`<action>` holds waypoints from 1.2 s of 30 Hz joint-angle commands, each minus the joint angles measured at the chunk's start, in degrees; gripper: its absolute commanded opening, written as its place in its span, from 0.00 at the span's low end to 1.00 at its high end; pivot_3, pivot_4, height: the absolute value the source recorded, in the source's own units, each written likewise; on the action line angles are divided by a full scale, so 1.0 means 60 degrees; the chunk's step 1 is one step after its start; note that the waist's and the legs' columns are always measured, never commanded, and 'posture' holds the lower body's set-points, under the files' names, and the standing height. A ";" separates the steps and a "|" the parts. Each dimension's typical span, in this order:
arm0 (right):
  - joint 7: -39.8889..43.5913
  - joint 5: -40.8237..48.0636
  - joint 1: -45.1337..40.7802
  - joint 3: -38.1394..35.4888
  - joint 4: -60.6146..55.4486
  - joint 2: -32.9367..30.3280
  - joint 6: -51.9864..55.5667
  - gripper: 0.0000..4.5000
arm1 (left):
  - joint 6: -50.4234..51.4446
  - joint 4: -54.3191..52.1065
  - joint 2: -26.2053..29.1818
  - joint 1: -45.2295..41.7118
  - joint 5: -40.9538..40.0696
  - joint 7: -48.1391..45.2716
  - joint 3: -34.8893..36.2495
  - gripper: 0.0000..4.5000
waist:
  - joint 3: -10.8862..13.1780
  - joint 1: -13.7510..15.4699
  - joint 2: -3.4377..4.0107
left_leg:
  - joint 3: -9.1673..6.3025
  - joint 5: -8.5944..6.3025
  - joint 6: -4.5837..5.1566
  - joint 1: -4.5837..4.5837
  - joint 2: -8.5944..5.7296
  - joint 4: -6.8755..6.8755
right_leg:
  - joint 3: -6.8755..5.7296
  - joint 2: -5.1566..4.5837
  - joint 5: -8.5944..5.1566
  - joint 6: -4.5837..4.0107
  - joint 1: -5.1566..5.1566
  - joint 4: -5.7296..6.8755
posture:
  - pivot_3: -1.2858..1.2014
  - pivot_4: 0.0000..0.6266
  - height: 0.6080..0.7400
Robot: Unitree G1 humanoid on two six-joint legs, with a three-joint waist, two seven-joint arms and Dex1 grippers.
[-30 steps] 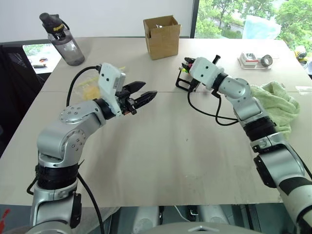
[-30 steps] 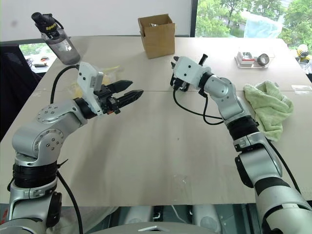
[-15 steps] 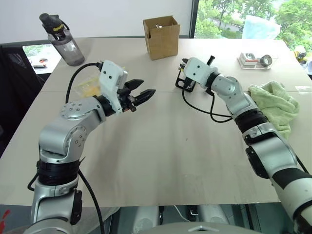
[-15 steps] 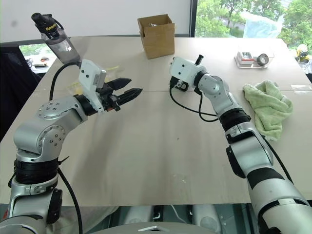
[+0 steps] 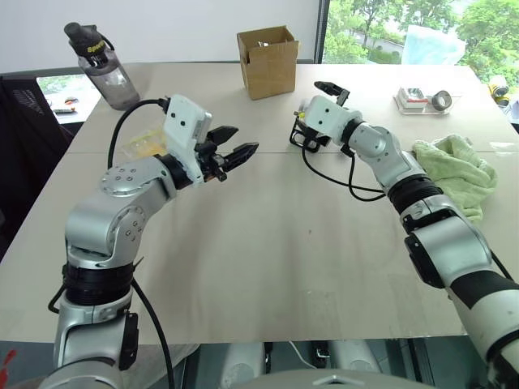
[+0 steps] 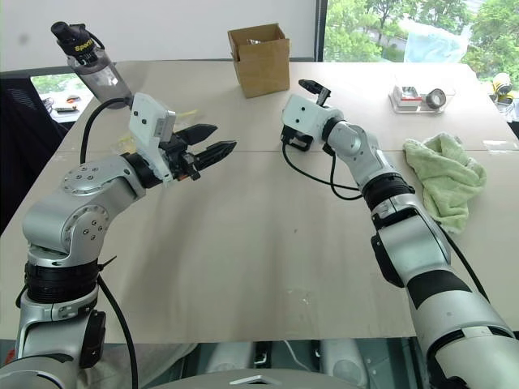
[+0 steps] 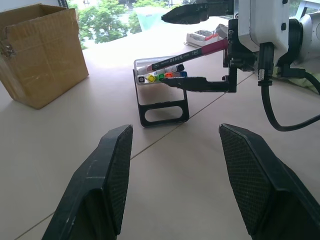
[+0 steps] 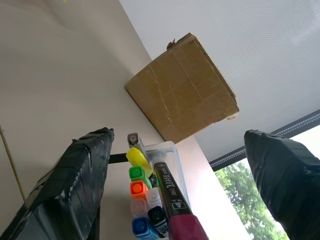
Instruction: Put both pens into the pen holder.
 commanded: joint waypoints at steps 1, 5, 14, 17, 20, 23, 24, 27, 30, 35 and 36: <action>-0.0214 0.0043 -0.0367 -0.0145 -0.0212 -0.0022 -0.0193 0.99 | -0.0085 -0.0120 0.0018 -0.0202 0.0060 -0.0019 0.0120 0.64 | 0.0000 0.0000 0.0000 | 0.0000 0.0000 0.0000 0.0000 0.0000 0.0000 | 0.0000 0.0000 0.0000 0.0000 0.0000 0.0000 | 0.52 0.24 0.97; -0.0295 0.0007 -0.0332 -0.0138 -0.0331 -0.0061 -0.0253 0.99 | -0.0092 -0.0076 0.0011 -0.0243 0.0088 -0.0066 0.0072 0.64 | 0.0000 0.0000 0.0000 | 0.0000 0.0001 -0.0001 0.0000 0.0000 0.0000 | 0.0000 0.0000 0.0000 0.0000 0.0000 0.0001 | 0.52 0.24 0.97; -0.0004 0.0079 -0.0223 -0.0071 -0.1223 0.0107 -0.0283 0.99 | -0.0117 -0.0016 -0.0089 -0.0227 0.0211 -0.0160 0.0003 0.64 | 0.0000 -0.0002 0.0000 | 0.0000 0.0001 -0.0002 0.0000 0.0000 0.0000 | 0.0001 0.0000 0.0000 0.0000 -0.0002 0.0002 | 0.52 0.24 0.97; 0.0092 0.0111 -0.0209 -0.0075 -0.1381 0.0240 -0.0230 0.99 | -0.0126 -0.0006 -0.0130 -0.0214 0.0245 -0.0177 -0.0008 0.64 | 0.0000 -0.0003 0.0000 | 0.0000 0.0001 -0.0002 0.0000 0.0000 0.0000 | 0.0000 0.0000 0.0000 0.0000 -0.0002 0.0003 | 0.52 0.24 0.97; 0.0083 0.0090 -0.0299 -0.0080 -0.1288 0.0393 -0.0224 0.99 | -0.0141 -0.0004 -0.0153 -0.0183 0.0275 -0.0182 0.0008 0.64 | 0.0000 0.0000 0.0000 | -0.0001 0.0002 -0.0003 0.0000 0.0000 0.0001 | 0.0000 0.0000 0.0000 0.0000 -0.0002 0.0004 | 0.52 0.24 0.97; 0.0064 0.0094 -0.0370 -0.0115 -0.1216 0.0460 -0.0239 0.99 | -0.0117 -0.0047 -0.0190 -0.0160 0.0295 -0.0174 0.0027 0.64 | 0.0000 0.0000 0.0000 | -0.0001 0.0002 -0.0003 0.0000 0.0000 0.0001 | 0.0000 0.0000 0.0000 0.0000 -0.0001 0.0003 | 0.52 0.24 0.97; 0.0071 0.0121 -0.0372 -0.0140 -0.1230 0.0472 -0.0231 0.99 | -0.0107 -0.0070 -0.0199 -0.0142 0.0298 -0.0174 0.0037 0.64 | 0.0000 -0.0001 0.0000 | -0.0001 0.0002 -0.0003 0.0000 0.0000 0.0001 | 0.0000 0.0000 0.0000 0.0000 -0.0002 0.0004 | 0.52 0.24 0.97; 0.0234 0.0254 -0.0258 -0.0195 -0.1407 0.0471 -0.0225 0.99 | -0.0103 -0.0094 -0.0199 -0.0100 0.0299 -0.0190 0.0070 0.64 | 0.0000 -0.0001 0.0000 | -0.0001 0.0002 -0.0003 0.0000 0.0000 0.0001 | -0.0001 0.0000 0.0000 0.0000 -0.0002 0.0004 | 0.52 0.24 0.97; 0.0770 0.0732 0.0183 -0.0384 -0.1997 0.0434 -0.0051 0.99 | -0.0161 -0.0075 -0.0224 -0.0086 0.0325 -0.0201 0.0061 0.64 | 0.0000 0.0000 0.0000 | -0.0001 0.0002 -0.0003 0.0000 0.0000 0.0001 | -0.0001 0.0000 0.0000 0.0000 -0.0002 0.0004 | 0.52 0.24 0.97; 0.2237 0.2422 0.2045 -0.1156 -0.4800 0.0067 0.1631 0.99 | -0.0753 -0.0025 -0.0481 0.0152 0.0441 -0.0287 0.0138 0.64 | 0.0000 0.0052 0.0000 | -0.0004 0.0001 -0.0002 -0.0003 0.0001 0.0002 | -0.0002 -0.0001 0.0000 0.0000 0.0000 0.0004 | 0.52 0.24 0.97; 0.2523 0.2785 0.2511 -0.1331 -0.5510 -0.0076 0.2105 0.99 | -0.1023 -0.0064 -0.0566 0.0273 0.0507 -0.0308 0.0150 0.64 | 0.0000 0.0083 0.0000 | -0.0007 0.0001 -0.0002 -0.0005 0.0001 0.0003 | -0.0005 -0.0003 0.0000 0.0001 0.0000 0.0001 | 0.52 0.24 0.97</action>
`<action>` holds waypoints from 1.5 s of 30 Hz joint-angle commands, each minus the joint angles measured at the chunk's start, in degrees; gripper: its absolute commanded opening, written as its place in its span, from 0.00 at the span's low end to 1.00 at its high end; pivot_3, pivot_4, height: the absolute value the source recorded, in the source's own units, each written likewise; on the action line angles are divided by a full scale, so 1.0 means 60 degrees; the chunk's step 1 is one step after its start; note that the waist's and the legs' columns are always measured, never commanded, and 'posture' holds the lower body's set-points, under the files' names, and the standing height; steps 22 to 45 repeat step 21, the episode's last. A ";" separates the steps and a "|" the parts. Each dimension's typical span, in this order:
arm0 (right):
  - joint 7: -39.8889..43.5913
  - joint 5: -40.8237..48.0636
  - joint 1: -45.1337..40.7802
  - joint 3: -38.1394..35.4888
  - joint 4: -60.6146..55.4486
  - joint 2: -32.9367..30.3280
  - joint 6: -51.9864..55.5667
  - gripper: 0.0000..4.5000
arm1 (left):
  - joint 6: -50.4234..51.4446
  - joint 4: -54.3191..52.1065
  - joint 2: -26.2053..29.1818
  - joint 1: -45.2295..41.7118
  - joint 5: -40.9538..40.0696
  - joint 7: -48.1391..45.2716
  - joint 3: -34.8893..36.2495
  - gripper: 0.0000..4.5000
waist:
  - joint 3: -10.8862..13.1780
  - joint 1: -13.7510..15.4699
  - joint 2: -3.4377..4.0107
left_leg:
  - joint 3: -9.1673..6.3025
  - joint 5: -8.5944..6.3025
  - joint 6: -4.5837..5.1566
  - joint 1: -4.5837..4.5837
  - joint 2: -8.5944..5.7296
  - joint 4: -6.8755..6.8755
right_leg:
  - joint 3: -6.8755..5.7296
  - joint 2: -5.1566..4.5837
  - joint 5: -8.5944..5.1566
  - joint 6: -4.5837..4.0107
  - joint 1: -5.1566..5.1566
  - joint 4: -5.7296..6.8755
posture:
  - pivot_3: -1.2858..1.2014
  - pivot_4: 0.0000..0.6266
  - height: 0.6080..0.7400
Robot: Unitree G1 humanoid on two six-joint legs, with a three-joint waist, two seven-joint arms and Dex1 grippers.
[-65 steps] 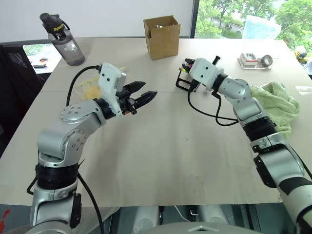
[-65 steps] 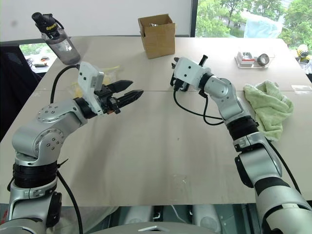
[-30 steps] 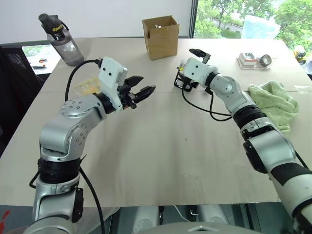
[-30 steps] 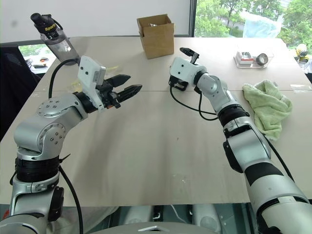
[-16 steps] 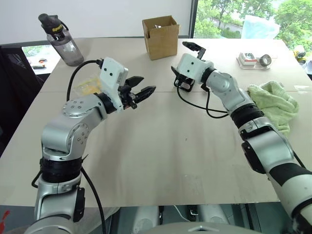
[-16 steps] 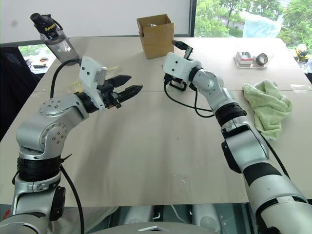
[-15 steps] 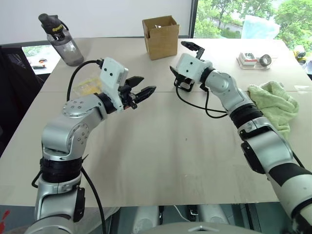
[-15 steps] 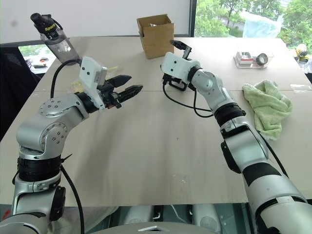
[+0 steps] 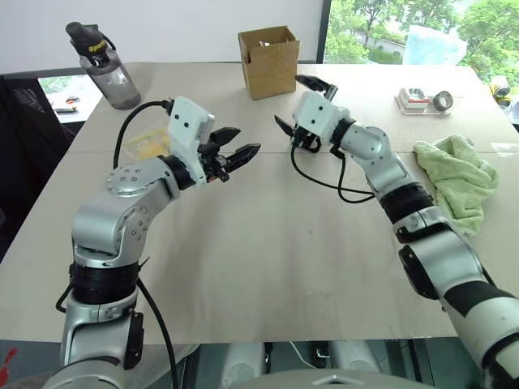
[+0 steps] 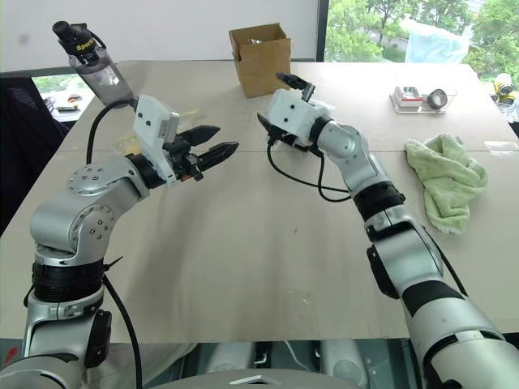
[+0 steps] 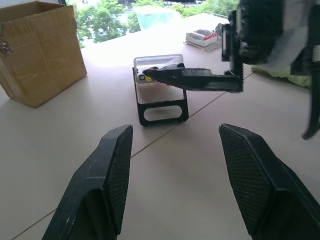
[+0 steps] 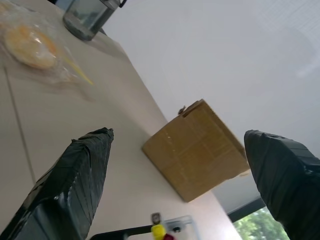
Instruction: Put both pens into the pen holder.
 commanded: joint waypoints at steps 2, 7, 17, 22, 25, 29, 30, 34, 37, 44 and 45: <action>0.1428 0.2136 0.1945 -0.1104 -0.3590 -0.0762 0.2441 0.99 | -0.1063 -0.0401 -0.0412 0.0618 0.0109 -0.0026 0.0211 0.64 | 0.0000 0.0045 0.0000 | 0.0002 -0.0001 0.0001 -0.0007 -0.0003 0.0007 | -0.0001 -0.0007 0.0000 0.0001 -0.0001 0.0001 | 0.52 0.24 0.97; 0.2820 0.4373 0.5134 -0.2127 -0.6898 -0.2187 0.4798 0.99 | -0.1692 -0.1074 -0.0668 0.2316 0.0205 -0.0132 0.0132 0.64 | -0.0002 0.0045 0.0001 | -0.0002 -0.0003 0.0004 -0.0002 -0.0003 0.0000 | -0.0005 -0.0012 0.0000 0.0001 0.0002 -0.0001 | 0.52 0.24 0.97; 0.3696 0.6373 1.0895 -0.4749 -0.9228 -0.3424 0.5364 0.99 | -0.3607 -0.0688 -0.0911 0.5534 0.0807 -0.0987 -0.0083 0.64 | -0.0007 0.0017 0.0009 | 0.0001 -0.0030 0.0052 0.0086 -0.0004 -0.0008 | 0.0007 -0.0002 -0.0004 -0.0002 0.0070 0.0005 | 0.52 0.24 0.97; 0.3789 0.6647 1.2065 -0.5296 -0.9506 -0.3322 0.5085 0.99 | -0.4505 -0.0017 -0.0818 0.5875 0.1385 -0.1379 -0.0288 0.64 | -0.0007 0.0018 0.0009 | 0.0002 -0.0034 0.0057 0.0184 -0.0003 -0.0017 | 0.0012 0.0010 -0.0014 0.0000 0.0173 -0.0012 | 0.52 0.24 0.97; 0.3789 0.6647 1.2065 -0.5296 -0.9506 -0.3322 0.5085 0.99 | -0.4505 -0.0017 -0.0818 0.5875 0.1385 -0.1379 -0.0288 0.64 | -0.0007 0.0018 0.0009 | 0.0002 -0.0034 0.0057 0.0184 -0.0003 -0.0017 | 0.0012 0.0010 -0.0014 0.0000 0.0173 -0.0012 | 0.52 0.24 0.97; 0.3789 0.6647 1.2065 -0.5296 -0.9506 -0.3322 0.5085 0.99 | -0.4505 -0.0017 -0.0818 0.5875 0.1385 -0.1379 -0.0288 0.64 | -0.0007 0.0018 0.0009 | 0.0002 -0.0034 0.0057 0.0184 -0.0003 -0.0017 | 0.0012 0.0010 -0.0014 0.0000 0.0173 -0.0012 | 0.52 0.24 0.97; 0.3789 0.6647 1.2065 -0.5296 -0.9506 -0.3322 0.5085 0.99 | -0.4505 -0.0017 -0.0818 0.5875 0.1385 -0.1379 -0.0288 0.64 | -0.0007 0.0018 0.0009 | 0.0002 -0.0034 0.0057 0.0184 -0.0003 -0.0017 | 0.0012 0.0010 -0.0014 0.0000 0.0173 -0.0012 | 0.52 0.24 0.97; 0.3789 0.6647 1.2065 -0.5296 -0.9506 -0.3322 0.5085 0.99 | -0.4505 -0.0017 -0.0818 0.5875 0.1385 -0.1379 -0.0288 0.64 | -0.0007 0.0018 0.0009 | 0.0002 -0.0034 0.0057 0.0184 -0.0003 -0.0017 | 0.0012 0.0010 -0.0014 0.0000 0.0173 -0.0012 | 0.52 0.24 0.97; 0.3789 0.6647 1.2065 -0.5296 -0.9506 -0.3322 0.5085 0.99 | -0.4505 -0.0017 -0.0818 0.5875 0.1385 -0.1379 -0.0288 0.64 | -0.0007 0.0018 0.0009 | 0.0002 -0.0034 0.0057 0.0184 -0.0003 -0.0017 | 0.0012 0.0010 -0.0014 0.0000 0.0173 -0.0012 | 0.52 0.24 0.97; 0.3789 0.6647 1.2065 -0.5296 -0.9506 -0.3322 0.5085 0.99 | -0.4505 -0.0017 -0.0818 0.5875 0.1385 -0.1379 -0.0288 0.64 | -0.0007 0.0018 0.0009 | 0.0002 -0.0034 0.0057 0.0184 -0.0003 -0.0017 | 0.0012 0.0010 -0.0014 0.0000 0.0173 -0.0012 | 0.52 0.24 0.97; 0.3789 0.6647 1.2065 -0.5296 -0.9506 -0.3322 0.5085 0.99 | -0.4505 -0.0017 -0.0818 0.5875 0.1385 -0.1379 -0.0288 0.64 | -0.0007 0.0018 0.0009 | 0.0002 -0.0034 0.0057 0.0184 -0.0003 -0.0017 | 0.0012 0.0010 -0.0014 0.0000 0.0173 -0.0012 | 0.52 0.24 0.97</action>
